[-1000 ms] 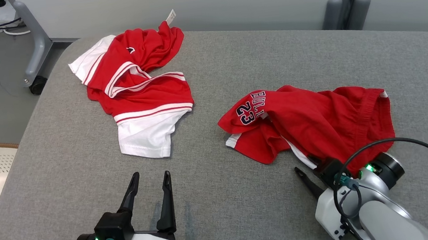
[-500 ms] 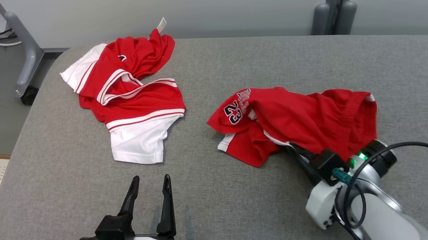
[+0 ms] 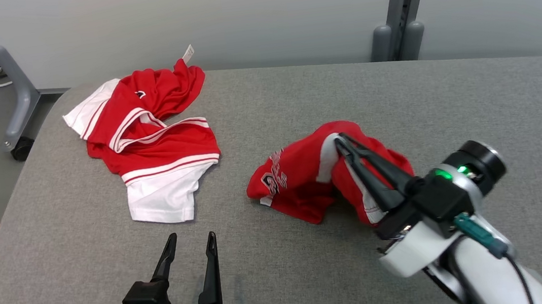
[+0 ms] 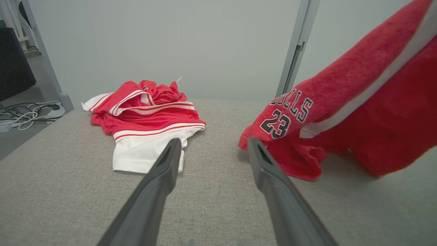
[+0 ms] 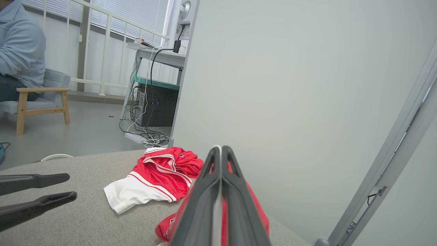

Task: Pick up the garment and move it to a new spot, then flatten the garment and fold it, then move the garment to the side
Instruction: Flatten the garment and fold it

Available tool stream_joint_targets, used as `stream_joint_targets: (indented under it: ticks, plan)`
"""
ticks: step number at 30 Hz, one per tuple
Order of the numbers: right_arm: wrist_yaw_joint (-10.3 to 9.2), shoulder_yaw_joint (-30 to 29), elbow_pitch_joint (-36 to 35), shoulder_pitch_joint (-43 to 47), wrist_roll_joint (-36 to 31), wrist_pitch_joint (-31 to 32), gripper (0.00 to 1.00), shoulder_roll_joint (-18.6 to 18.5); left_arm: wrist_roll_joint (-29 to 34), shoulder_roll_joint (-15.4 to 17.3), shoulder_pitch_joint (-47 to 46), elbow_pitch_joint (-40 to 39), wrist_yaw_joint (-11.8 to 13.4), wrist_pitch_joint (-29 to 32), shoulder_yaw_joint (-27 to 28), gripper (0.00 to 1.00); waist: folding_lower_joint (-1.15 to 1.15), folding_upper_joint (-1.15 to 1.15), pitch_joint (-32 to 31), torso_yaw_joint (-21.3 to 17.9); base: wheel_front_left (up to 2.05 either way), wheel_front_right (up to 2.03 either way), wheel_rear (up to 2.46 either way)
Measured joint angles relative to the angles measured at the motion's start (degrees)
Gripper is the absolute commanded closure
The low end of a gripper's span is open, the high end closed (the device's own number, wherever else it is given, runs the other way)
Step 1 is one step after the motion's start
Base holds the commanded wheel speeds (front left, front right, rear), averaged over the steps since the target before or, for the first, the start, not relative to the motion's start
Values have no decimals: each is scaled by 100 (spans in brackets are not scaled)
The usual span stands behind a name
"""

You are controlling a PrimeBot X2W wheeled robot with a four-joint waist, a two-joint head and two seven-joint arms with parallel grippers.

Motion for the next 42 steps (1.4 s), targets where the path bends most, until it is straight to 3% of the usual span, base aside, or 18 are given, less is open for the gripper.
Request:
stream_joint_targets:
  ticks: [3,7,13,20,23,24,25,35,42]
  plan:
    - [0,-235,-469,304,147,307,100,-163,11,0,27,4,-4,0,7,0,0,0,-45,-55,0,0,0]
    - [0,-433,-563,714,357,687,100,-419,20,-1,49,5,-42,0,-18,0,0,0,-53,-91,0,0,0]
    - [1,-511,205,979,477,814,100,-656,23,-3,34,4,-51,0,-47,0,0,0,21,-78,0,0,0]
    - [1,-662,1081,953,453,510,100,-530,27,-1,12,10,-49,0,-58,0,0,0,82,-59,0,0,0]
    - [1,-771,1374,929,448,376,51,-430,26,0,10,11,-49,0,-51,0,0,0,96,-75,0,0,0]
    - [1,-809,1444,923,448,328,5,-404,26,0,10,12,-49,0,-53,0,0,0,98,-85,0,0,0]
    - [1,-859,1494,910,452,280,0,-379,26,0,10,13,-49,0,-54,0,0,0,99,-96,0,0,0]
    - [1,-1714,1263,1074,704,30,0,-264,3,1,9,88,-156,0,-315,0,0,0,94,-341,0,0,0]
    - [0,-2370,630,1118,875,-73,0,4,29,-1,-78,438,-456,0,-931,0,0,0,159,-547,0,0,0]
